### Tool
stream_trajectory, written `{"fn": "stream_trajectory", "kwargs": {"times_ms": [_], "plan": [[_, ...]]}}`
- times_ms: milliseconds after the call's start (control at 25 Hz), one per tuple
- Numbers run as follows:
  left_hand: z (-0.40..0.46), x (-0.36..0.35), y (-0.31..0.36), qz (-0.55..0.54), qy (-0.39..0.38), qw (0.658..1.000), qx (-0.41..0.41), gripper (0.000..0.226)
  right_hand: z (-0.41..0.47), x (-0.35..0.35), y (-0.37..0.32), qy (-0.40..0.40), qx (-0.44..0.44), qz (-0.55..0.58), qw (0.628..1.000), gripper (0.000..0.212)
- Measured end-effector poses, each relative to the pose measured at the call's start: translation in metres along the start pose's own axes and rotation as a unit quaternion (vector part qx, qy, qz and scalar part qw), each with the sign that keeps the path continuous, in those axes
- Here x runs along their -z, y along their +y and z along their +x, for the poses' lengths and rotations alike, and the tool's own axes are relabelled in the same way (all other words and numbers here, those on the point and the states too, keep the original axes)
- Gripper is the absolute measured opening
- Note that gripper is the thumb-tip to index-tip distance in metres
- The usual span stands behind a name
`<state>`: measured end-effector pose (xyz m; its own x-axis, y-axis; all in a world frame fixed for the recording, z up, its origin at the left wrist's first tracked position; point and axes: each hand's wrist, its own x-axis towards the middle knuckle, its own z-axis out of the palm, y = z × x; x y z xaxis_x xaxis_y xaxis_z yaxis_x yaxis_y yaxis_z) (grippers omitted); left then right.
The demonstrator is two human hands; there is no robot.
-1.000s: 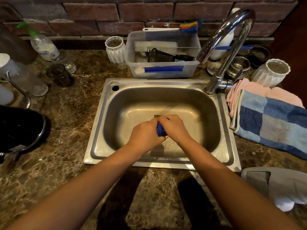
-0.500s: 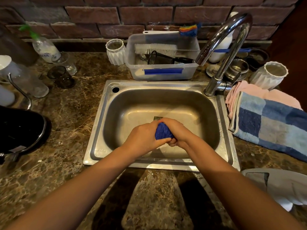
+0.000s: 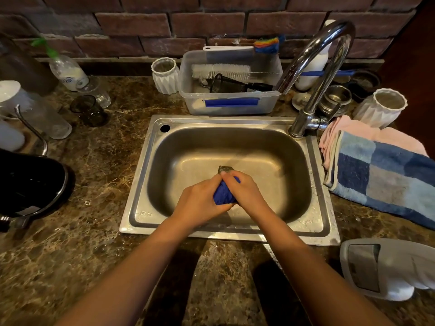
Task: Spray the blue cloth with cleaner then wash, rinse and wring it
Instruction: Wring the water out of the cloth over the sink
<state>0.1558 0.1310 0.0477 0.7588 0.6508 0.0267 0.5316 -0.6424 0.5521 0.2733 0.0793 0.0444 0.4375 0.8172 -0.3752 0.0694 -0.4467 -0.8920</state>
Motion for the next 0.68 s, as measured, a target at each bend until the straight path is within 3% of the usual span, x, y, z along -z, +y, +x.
{"fn": "stream_trajectory", "kwargs": {"times_ms": [360,480,680], "plan": [[-0.029,-0.003,0.000,-0.225,0.000,0.969,0.098,0.053,-0.016,0.019,0.001,-0.062,-0.070,0.083,0.992,0.024],[-0.048,0.003,0.006,-0.366,0.030,0.916,0.158,0.040,-0.035,0.024,0.005,-0.086,-0.067,0.159,0.981,0.006],[-0.079,0.003,0.010,-0.514,0.083,0.816,0.250,0.027,-0.077,0.025,0.019,-0.088,0.002,0.173,0.981,0.045]]}}
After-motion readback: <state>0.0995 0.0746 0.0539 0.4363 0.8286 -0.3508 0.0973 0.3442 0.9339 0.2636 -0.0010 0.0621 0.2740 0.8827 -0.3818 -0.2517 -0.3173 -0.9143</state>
